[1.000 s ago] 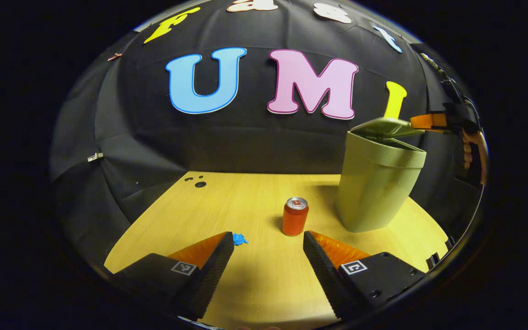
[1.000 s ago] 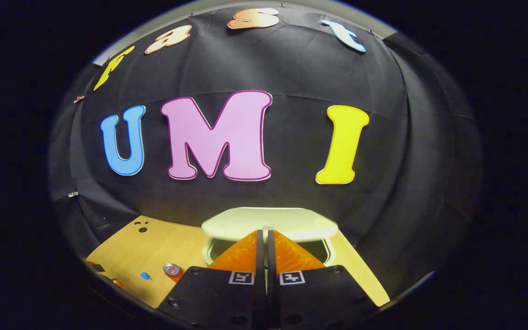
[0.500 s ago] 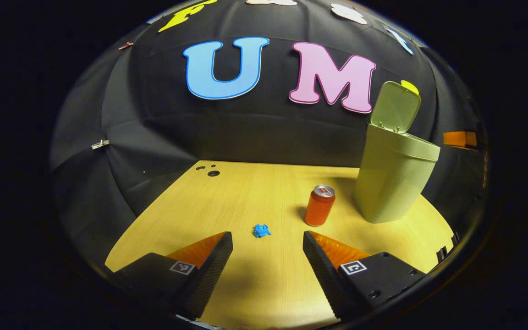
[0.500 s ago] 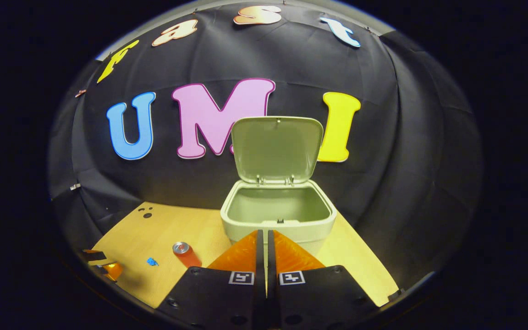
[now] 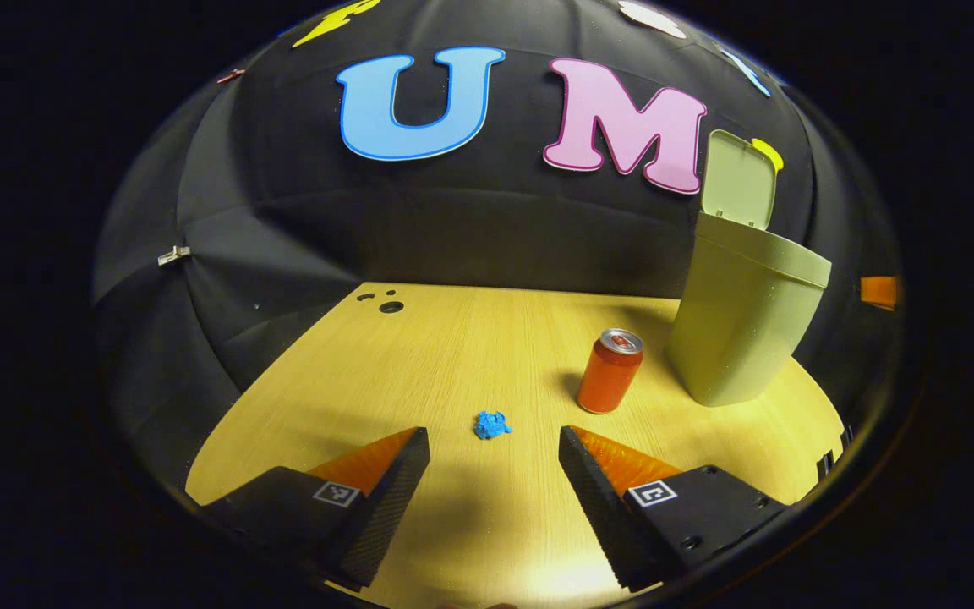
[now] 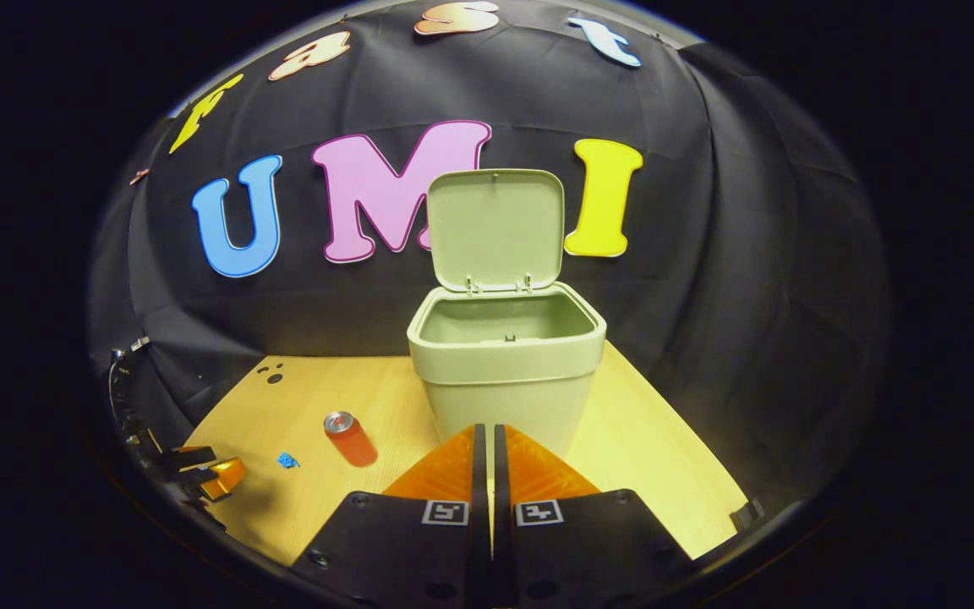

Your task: Press the lid of the desktop garbage bin to open it, pick up the crumpled paper on the desktop and throw it into the bin, then pick up the pop can on the desktop and drop it into the bin, and finally close the garbage bin lid.

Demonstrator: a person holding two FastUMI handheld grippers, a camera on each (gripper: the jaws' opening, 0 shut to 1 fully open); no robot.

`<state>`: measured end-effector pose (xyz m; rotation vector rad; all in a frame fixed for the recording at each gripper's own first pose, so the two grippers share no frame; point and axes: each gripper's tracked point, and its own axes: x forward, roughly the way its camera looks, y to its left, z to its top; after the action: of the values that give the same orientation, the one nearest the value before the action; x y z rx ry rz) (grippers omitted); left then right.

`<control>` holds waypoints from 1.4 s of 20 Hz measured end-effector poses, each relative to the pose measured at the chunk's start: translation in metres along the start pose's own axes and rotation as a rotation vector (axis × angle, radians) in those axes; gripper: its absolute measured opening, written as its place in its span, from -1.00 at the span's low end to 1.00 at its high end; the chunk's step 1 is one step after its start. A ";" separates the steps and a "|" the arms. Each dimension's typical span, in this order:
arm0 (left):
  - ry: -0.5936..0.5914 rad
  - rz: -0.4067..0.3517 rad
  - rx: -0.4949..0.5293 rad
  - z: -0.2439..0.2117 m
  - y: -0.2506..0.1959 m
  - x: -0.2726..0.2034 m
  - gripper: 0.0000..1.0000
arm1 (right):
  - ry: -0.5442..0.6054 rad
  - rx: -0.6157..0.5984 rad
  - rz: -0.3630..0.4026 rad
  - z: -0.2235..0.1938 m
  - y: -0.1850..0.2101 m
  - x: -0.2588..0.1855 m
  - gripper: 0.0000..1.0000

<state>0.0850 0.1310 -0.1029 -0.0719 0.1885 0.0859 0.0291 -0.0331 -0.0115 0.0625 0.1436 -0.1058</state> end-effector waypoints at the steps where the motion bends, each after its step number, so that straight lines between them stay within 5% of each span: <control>1: 0.006 -0.001 -0.007 -0.003 0.002 0.008 0.98 | 0.018 0.007 -0.005 -0.008 -0.003 -0.003 -0.98; 3: 0.027 -0.004 -0.010 -0.008 0.003 0.025 0.98 | 0.062 0.023 -0.010 -0.025 -0.007 -0.008 -0.79; 7: 0.058 -0.002 0.013 -0.016 0.005 0.060 0.99 | 0.092 0.063 0.013 -0.040 -0.001 -0.017 0.11; 12: 0.104 -0.003 0.051 -0.031 0.000 0.097 0.99 | 0.118 0.016 0.016 -0.053 0.005 -0.030 0.94; 28: 0.190 0.016 0.072 -0.069 0.007 0.152 0.94 | 0.234 0.007 -0.028 -0.101 0.003 -0.053 0.98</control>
<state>0.2207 0.1439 -0.1997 -0.0061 0.3818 0.0886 -0.0368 -0.0174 -0.1028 0.0800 0.3783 -0.1265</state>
